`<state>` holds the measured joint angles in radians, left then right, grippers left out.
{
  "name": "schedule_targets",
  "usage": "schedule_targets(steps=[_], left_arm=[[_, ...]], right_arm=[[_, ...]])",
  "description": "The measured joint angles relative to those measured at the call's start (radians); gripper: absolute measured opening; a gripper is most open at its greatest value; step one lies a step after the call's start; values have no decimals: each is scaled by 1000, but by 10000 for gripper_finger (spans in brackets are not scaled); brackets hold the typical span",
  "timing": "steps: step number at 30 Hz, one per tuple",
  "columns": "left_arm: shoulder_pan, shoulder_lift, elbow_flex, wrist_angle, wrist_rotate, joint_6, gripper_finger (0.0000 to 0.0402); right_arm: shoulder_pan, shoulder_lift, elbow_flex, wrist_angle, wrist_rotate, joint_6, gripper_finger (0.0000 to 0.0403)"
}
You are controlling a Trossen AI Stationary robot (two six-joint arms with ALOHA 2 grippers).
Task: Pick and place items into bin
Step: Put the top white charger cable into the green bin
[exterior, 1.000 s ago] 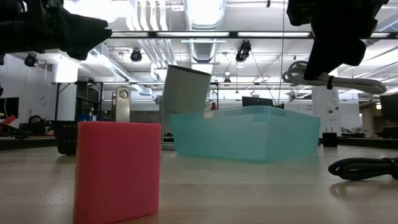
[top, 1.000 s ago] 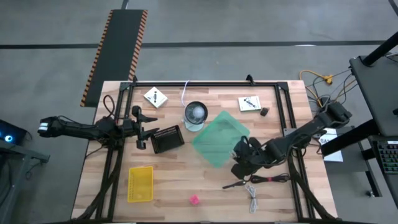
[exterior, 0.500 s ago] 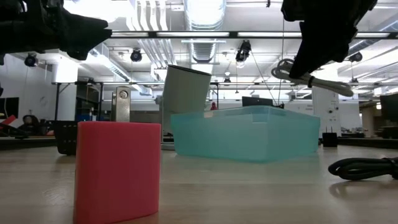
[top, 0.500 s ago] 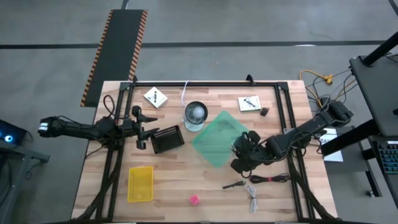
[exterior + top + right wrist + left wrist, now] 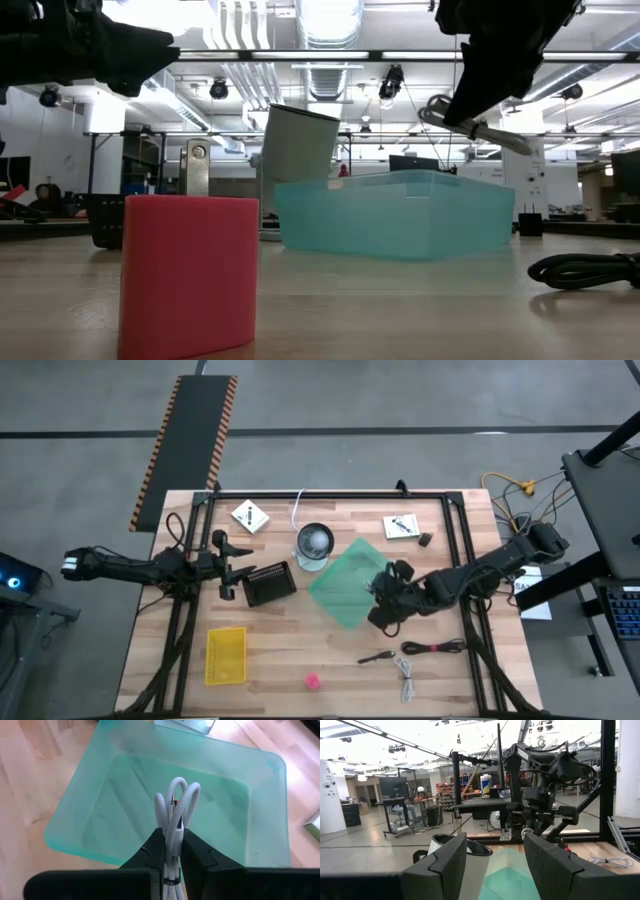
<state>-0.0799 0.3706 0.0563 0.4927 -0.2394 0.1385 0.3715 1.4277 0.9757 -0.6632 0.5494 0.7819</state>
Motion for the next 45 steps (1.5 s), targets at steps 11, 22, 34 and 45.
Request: schedule_targets(steps=[11,22,34,45], left_arm=[[0,0,0,0,0,0,183],[0,0,0,0,0,0,183],[0,0,0,0,0,0,183],[0,0,0,-3,-3,7,183]], right_arm=[[-43,-1,-28,1,-8,-29,25],[-109,-5,-30,33,-82,-133,25],[-180,-111,-37,71,-87,-216,25],[-252,-244,-115,222,-219,-310,25]])
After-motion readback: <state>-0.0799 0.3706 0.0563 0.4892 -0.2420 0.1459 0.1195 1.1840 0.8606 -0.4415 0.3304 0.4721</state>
